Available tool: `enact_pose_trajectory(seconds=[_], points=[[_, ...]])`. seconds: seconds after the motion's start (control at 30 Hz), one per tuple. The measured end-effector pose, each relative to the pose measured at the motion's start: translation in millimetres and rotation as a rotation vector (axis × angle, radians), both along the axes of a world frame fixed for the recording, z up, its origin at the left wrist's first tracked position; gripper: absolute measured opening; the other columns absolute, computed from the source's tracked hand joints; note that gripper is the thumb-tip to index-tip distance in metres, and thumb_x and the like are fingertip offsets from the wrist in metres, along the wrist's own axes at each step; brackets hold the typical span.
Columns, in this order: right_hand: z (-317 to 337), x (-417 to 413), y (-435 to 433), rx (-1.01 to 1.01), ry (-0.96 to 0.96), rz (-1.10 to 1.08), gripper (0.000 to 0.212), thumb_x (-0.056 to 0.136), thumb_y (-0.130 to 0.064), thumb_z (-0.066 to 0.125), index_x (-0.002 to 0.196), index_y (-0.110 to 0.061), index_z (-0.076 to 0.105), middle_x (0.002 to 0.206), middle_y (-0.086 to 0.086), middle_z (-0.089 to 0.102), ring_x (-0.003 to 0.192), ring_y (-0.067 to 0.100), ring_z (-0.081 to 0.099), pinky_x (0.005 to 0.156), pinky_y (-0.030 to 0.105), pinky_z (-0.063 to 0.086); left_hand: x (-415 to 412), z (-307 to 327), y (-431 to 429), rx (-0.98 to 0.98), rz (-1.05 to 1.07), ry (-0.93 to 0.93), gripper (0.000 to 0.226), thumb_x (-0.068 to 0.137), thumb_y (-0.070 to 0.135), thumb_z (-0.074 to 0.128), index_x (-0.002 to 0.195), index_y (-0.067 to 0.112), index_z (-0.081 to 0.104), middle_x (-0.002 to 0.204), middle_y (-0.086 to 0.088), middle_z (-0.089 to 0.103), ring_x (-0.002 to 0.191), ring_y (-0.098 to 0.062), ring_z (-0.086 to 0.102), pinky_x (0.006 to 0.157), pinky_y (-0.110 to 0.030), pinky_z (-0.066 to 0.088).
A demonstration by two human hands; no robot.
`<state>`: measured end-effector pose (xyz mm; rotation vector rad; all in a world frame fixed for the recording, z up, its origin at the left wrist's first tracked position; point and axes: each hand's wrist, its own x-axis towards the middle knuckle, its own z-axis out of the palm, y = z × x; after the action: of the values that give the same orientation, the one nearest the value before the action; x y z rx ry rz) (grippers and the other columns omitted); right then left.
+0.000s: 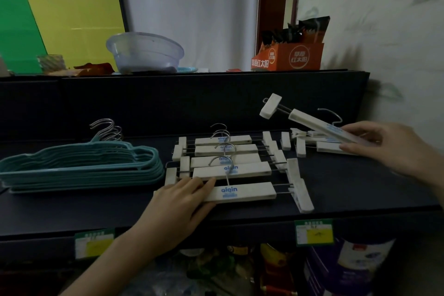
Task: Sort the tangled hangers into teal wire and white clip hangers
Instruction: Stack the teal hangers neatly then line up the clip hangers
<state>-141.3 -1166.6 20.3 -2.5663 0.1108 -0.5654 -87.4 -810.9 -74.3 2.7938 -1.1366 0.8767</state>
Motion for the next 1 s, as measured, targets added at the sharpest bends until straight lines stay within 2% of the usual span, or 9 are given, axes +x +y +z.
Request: enact_pose_trajectory(seconds=[0.07,0.23,0.4,0.53,0.63,0.7,0.77,0.9,1.0], points=[[0,1,1,0.000,0.001,-0.002,0.034,0.077,-0.023,0.072,0.110,-0.026,0.063,0.092,-0.005,0.060,0.085,0.016,0.054,0.077,0.031,0.037,-1,1,-2,0.005,0.006,-0.028,0.051,0.088,0.046,0.031,0.121,0.020,0.059,0.093,0.013,0.065,0.077,-0.004,0.063,0.057,-0.017,0.048],[-3,4,0,0.020,-0.007,0.010,0.033,0.077,-0.026,0.072,0.108,-0.032,0.061,0.094,-0.004,0.062,0.089,0.017,0.057,0.079,0.033,0.039,-1,4,-8,-0.003,0.018,-0.039,0.050,0.086,0.045,0.033,0.117,0.019,0.062,0.091,0.011,0.066,0.074,-0.006,0.064,0.051,-0.017,0.047],[-4,3,1,0.020,-0.015,0.013,0.031,0.077,-0.027,0.073,0.102,-0.038,0.059,0.095,-0.004,0.064,0.090,0.018,0.060,0.079,0.035,0.042,-1,6,-10,-0.001,0.021,-0.024,0.051,0.085,0.046,0.033,0.115,0.019,0.064,0.088,0.012,0.066,0.070,-0.006,0.064,0.046,-0.016,0.040],[-4,1,5,0.032,-0.032,0.005,0.030,0.077,-0.025,0.073,0.101,-0.036,0.060,0.091,-0.005,0.063,0.086,0.016,0.058,0.078,0.034,0.041,-2,7,-10,0.002,0.018,-0.012,0.051,0.084,0.047,0.033,0.114,0.021,0.064,0.087,0.014,0.066,0.070,-0.003,0.064,0.049,-0.013,0.028],[-2,-3,6,0.041,-0.042,-0.003,0.029,0.078,-0.023,0.072,0.104,-0.031,0.062,0.085,-0.012,0.059,0.077,0.001,0.053,0.074,0.029,0.036,1,6,-9,-0.008,-0.005,0.008,0.052,0.083,0.049,0.033,0.114,0.022,0.064,0.087,0.014,0.067,0.071,-0.004,0.065,0.045,-0.014,0.040],[-1,-5,4,0.036,-0.058,-0.011,0.028,0.078,-0.022,0.072,0.104,-0.029,0.063,0.083,-0.015,0.058,0.076,-0.007,0.049,0.067,0.025,0.037,3,8,-8,0.011,-0.015,0.002,0.053,0.082,0.052,0.032,0.111,0.023,0.065,0.087,0.014,0.067,0.071,-0.004,0.065,0.047,-0.016,0.046],[1,-8,-1,0.031,-0.078,-0.026,0.026,0.078,-0.022,0.072,0.102,-0.028,0.064,0.081,-0.017,0.059,0.075,-0.008,0.049,0.064,0.017,0.037,4,14,-9,0.058,-0.008,-0.008,0.054,0.082,0.058,0.030,0.105,0.026,0.067,0.085,0.016,0.066,0.071,-0.002,0.064,0.052,-0.016,0.049],[8,-12,-20,0.029,-0.135,-0.075,0.025,0.077,-0.024,0.073,0.101,-0.027,0.066,0.083,-0.007,0.065,0.076,-0.006,0.053,0.067,0.025,0.038,8,37,-21,0.050,0.011,-0.021,0.055,0.085,0.060,0.027,0.095,0.025,0.069,0.084,0.011,0.068,0.071,-0.008,0.065,0.053,-0.022,0.051],[15,-12,-38,0.045,-0.175,-0.096,0.023,0.077,-0.023,0.072,0.098,-0.029,0.065,0.080,-0.004,0.066,0.072,0.004,0.060,0.062,0.020,0.040,10,60,-42,0.012,-0.018,-0.050,0.048,0.086,0.052,0.031,0.093,0.023,0.069,0.084,0.009,0.067,0.072,-0.011,0.064,0.053,-0.020,0.045]])
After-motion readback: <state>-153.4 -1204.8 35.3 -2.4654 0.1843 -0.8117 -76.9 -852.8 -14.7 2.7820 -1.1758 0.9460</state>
